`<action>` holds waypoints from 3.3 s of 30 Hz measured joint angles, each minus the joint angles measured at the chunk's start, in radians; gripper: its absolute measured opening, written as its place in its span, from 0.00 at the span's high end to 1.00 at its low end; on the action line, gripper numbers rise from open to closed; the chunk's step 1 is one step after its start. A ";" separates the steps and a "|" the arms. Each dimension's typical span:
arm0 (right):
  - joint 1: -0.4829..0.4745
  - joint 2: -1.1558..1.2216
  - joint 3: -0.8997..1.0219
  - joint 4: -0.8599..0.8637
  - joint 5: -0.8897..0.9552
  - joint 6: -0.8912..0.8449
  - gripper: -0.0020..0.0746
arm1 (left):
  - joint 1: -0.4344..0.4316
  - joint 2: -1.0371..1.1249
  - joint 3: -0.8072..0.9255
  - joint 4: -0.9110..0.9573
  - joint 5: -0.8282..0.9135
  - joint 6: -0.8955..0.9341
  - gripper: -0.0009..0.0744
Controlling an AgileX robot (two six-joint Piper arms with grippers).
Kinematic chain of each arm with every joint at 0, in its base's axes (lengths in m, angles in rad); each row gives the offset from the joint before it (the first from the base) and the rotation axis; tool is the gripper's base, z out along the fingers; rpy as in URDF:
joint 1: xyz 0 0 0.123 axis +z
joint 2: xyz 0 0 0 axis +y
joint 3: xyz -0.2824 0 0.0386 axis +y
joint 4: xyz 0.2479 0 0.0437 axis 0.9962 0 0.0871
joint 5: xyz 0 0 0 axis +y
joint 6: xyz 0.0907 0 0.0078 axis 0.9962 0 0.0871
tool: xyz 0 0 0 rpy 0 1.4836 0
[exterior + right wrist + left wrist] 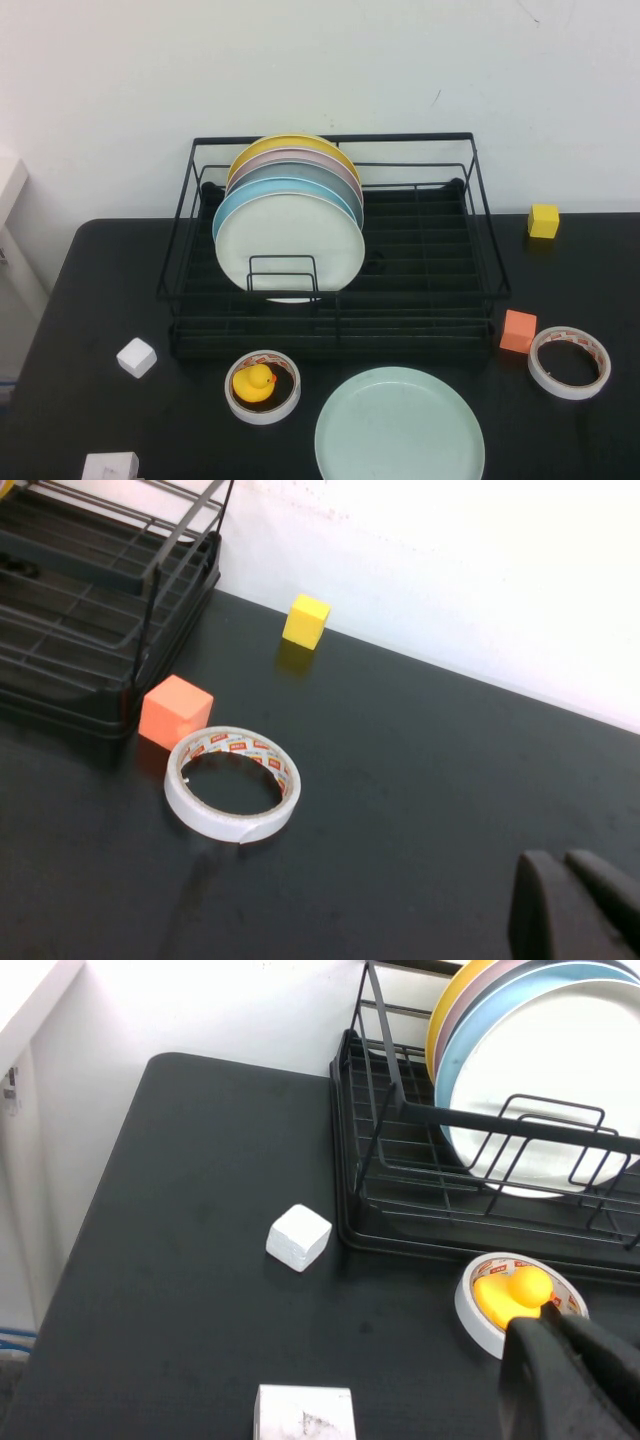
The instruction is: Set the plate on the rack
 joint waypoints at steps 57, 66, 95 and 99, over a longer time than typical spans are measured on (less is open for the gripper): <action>0.000 0.088 -0.270 0.041 -0.232 -0.035 0.98 | 0.000 0.137 -0.349 0.219 0.103 -0.284 0.99; 0.000 0.527 -0.465 0.284 0.157 -0.228 0.98 | 0.000 0.410 -0.407 0.234 0.166 -0.303 0.99; 0.291 1.733 -0.580 1.517 0.009 -1.370 0.95 | 0.000 0.497 -0.348 0.015 0.057 -0.301 0.99; 0.291 1.838 -0.644 1.522 0.058 -1.381 0.72 | 0.000 0.497 -0.348 0.012 0.057 -0.301 0.99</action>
